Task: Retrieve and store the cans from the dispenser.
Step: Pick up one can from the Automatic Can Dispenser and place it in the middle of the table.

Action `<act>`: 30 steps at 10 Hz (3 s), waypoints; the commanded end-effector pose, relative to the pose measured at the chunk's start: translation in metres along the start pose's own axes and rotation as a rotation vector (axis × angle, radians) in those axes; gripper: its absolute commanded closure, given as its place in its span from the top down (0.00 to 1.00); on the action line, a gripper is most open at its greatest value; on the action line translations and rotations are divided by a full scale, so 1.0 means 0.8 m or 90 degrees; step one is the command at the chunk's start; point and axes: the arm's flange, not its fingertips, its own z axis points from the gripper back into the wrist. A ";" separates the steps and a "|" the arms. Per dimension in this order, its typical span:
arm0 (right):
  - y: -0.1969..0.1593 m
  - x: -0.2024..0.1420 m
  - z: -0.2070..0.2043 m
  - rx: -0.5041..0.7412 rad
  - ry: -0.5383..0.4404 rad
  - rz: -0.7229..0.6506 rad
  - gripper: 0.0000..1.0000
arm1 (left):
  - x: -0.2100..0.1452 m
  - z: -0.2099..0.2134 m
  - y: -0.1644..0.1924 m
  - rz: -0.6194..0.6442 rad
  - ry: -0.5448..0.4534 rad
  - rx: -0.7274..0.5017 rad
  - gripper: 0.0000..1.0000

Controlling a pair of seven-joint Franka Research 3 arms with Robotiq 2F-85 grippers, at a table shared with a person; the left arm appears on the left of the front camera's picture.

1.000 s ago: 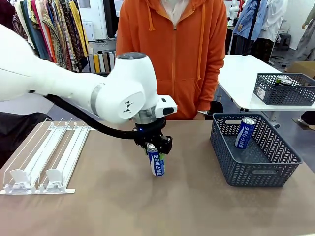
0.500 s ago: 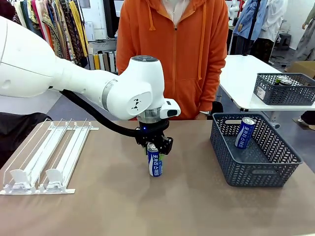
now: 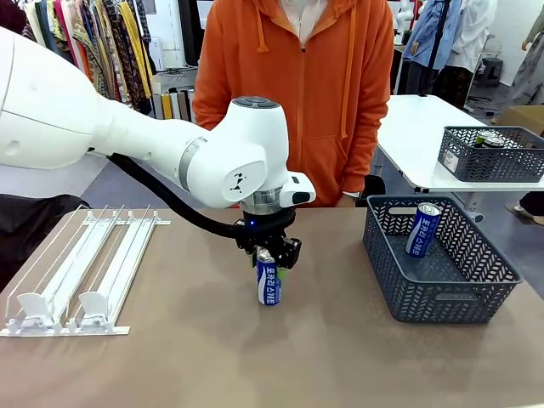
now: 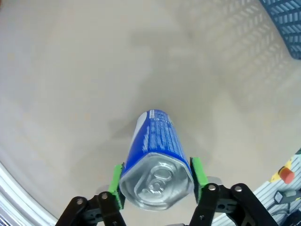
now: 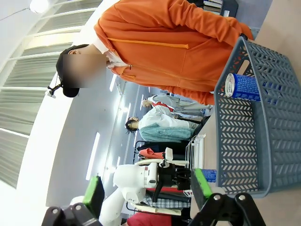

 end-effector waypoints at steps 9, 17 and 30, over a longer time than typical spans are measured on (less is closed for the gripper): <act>0.007 -0.001 0.002 0.001 0.005 -0.008 1.00 | -0.160 0.264 0.121 0.110 -0.306 -0.067 1.00; 0.007 -0.001 0.002 0.001 0.005 -0.008 1.00 | -0.509 0.124 0.428 0.559 -0.574 -0.624 1.00; 0.007 -0.001 0.002 0.001 0.005 -0.008 1.00 | -0.502 0.190 0.483 0.537 -0.585 -0.597 1.00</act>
